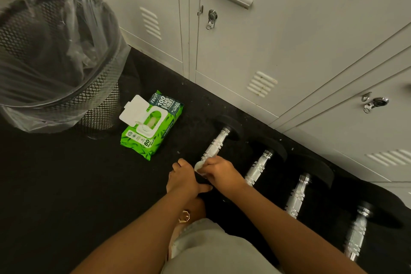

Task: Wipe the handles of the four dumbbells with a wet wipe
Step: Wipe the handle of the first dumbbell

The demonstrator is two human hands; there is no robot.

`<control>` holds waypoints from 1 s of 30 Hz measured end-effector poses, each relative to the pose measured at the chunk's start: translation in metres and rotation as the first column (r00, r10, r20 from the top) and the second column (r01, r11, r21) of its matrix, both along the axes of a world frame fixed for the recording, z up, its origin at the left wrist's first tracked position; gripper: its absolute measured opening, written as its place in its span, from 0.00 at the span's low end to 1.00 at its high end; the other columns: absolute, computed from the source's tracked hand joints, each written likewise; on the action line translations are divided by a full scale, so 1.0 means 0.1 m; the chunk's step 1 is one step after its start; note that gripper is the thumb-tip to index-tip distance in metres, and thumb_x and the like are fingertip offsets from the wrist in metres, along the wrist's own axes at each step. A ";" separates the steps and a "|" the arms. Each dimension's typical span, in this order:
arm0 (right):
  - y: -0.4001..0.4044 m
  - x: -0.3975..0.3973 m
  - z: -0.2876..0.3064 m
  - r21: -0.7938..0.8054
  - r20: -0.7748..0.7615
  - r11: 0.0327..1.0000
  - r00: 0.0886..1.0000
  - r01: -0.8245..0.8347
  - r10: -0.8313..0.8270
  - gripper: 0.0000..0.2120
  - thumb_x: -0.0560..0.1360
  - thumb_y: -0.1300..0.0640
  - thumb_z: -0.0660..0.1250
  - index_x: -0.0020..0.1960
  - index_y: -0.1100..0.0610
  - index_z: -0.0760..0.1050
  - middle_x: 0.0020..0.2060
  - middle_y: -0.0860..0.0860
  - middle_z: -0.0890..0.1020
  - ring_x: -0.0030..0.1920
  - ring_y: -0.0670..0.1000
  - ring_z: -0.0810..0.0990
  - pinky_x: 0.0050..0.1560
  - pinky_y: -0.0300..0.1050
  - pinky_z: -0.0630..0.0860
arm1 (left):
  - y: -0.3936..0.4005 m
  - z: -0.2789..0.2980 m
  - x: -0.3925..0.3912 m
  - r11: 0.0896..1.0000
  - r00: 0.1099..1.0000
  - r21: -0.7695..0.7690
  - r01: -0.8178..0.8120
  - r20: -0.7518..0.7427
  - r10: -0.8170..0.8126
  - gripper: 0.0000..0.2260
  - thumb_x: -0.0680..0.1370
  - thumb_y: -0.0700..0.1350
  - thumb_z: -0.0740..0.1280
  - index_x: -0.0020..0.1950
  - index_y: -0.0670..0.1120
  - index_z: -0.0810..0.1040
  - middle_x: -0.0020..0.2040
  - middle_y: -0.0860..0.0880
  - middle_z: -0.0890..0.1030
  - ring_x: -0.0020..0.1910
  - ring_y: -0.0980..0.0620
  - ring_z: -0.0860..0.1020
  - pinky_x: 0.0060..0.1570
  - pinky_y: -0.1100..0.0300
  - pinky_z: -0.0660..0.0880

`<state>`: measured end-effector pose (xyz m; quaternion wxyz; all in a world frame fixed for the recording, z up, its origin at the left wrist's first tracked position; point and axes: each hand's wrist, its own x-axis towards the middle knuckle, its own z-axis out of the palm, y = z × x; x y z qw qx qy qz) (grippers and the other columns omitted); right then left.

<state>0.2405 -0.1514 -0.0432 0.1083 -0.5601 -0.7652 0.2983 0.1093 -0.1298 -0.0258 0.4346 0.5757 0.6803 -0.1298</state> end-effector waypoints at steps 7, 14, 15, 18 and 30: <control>0.02 0.20 -0.01 -0.010 -0.053 0.984 0.983 0.177 -0.177 0.09 0.65 0.68 0.72 0.44 0.60 0.84 0.43 0.54 0.85 0.45 0.55 0.83 0.45 0.50 0.82 | 0.01 0.00 0.00 1.000 1.000 0.007 0.020 -0.019 -0.020 0.49 0.62 0.57 0.79 0.71 0.39 0.56 0.70 0.40 0.63 0.70 0.41 0.66 0.65 0.50 0.68; -0.07 0.10 -0.05 -0.013 -0.108 0.985 0.979 0.172 -0.173 0.10 0.66 0.67 0.70 0.46 0.60 0.83 0.44 0.55 0.85 0.46 0.56 0.83 0.47 0.50 0.81 | 0.01 -0.01 -0.01 1.000 1.000 0.002 0.019 -0.003 -0.019 0.49 0.62 0.56 0.79 0.72 0.39 0.55 0.70 0.40 0.63 0.70 0.41 0.65 0.66 0.49 0.69; -0.06 0.09 -0.05 -0.011 -0.113 0.985 0.978 0.175 -0.175 0.10 0.66 0.66 0.70 0.47 0.60 0.83 0.45 0.56 0.85 0.46 0.56 0.83 0.47 0.51 0.81 | 0.01 -0.01 -0.01 1.000 1.000 0.001 0.018 0.001 -0.018 0.49 0.62 0.56 0.79 0.72 0.39 0.56 0.70 0.40 0.63 0.70 0.40 0.65 0.66 0.49 0.69; -0.08 0.04 0.01 -0.028 -0.119 0.994 0.987 0.101 -0.104 0.11 0.70 0.65 0.69 0.51 0.60 0.83 0.48 0.56 0.84 0.50 0.56 0.83 0.52 0.50 0.80 | 0.01 -0.02 -0.01 1.000 1.000 -0.007 0.011 0.008 -0.011 0.49 0.62 0.56 0.79 0.72 0.39 0.55 0.71 0.40 0.62 0.70 0.40 0.65 0.67 0.49 0.68; -0.04 0.05 0.05 0.012 -0.133 0.975 0.967 0.220 -0.217 0.11 0.70 0.65 0.68 0.51 0.61 0.83 0.49 0.57 0.83 0.52 0.57 0.81 0.55 0.47 0.78 | 0.01 -0.04 -0.01 1.000 1.000 0.000 0.022 0.012 -0.022 0.49 0.62 0.56 0.79 0.71 0.39 0.56 0.69 0.40 0.63 0.69 0.41 0.66 0.66 0.48 0.69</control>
